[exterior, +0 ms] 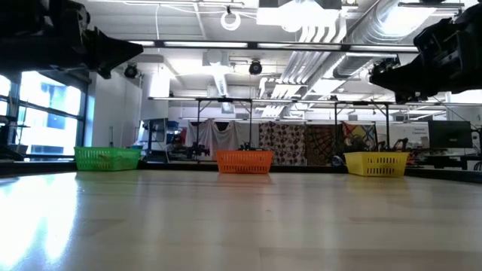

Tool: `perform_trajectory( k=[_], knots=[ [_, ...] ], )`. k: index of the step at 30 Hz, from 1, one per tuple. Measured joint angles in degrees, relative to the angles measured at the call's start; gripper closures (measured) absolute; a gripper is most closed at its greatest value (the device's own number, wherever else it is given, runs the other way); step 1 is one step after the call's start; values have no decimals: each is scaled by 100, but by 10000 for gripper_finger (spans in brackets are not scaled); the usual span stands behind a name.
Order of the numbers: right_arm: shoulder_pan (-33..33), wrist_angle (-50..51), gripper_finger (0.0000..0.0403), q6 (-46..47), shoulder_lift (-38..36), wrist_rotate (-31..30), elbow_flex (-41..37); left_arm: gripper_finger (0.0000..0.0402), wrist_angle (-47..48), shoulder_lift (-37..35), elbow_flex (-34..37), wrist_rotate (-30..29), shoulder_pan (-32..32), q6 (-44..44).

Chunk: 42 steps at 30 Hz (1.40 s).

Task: Sort rubber bands into baskets
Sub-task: Return to Home Position

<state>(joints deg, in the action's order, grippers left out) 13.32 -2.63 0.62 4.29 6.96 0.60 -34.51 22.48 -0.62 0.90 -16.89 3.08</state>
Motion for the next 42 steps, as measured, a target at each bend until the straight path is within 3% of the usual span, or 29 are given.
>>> perform_trajectory(
  k=[9,12,22,28,42],
  knots=[
    [0,115,403,-196,-413,-4,4,401,2341,-1796,-2,-303,-77,59],
    [0,116,403,-170,-404,-38,4,401,2482,-2255,-33,-550,-67,146],
    [17,216,403,-110,-402,-697,6,401,3356,-2220,-4,-410,-85,-272],
    [17,214,403,-511,-391,-739,6,401,3325,-2220,-4,246,-72,-535],
    [17,214,403,-537,-388,-739,6,401,3325,-2214,-4,287,-59,-556]
  ],
)
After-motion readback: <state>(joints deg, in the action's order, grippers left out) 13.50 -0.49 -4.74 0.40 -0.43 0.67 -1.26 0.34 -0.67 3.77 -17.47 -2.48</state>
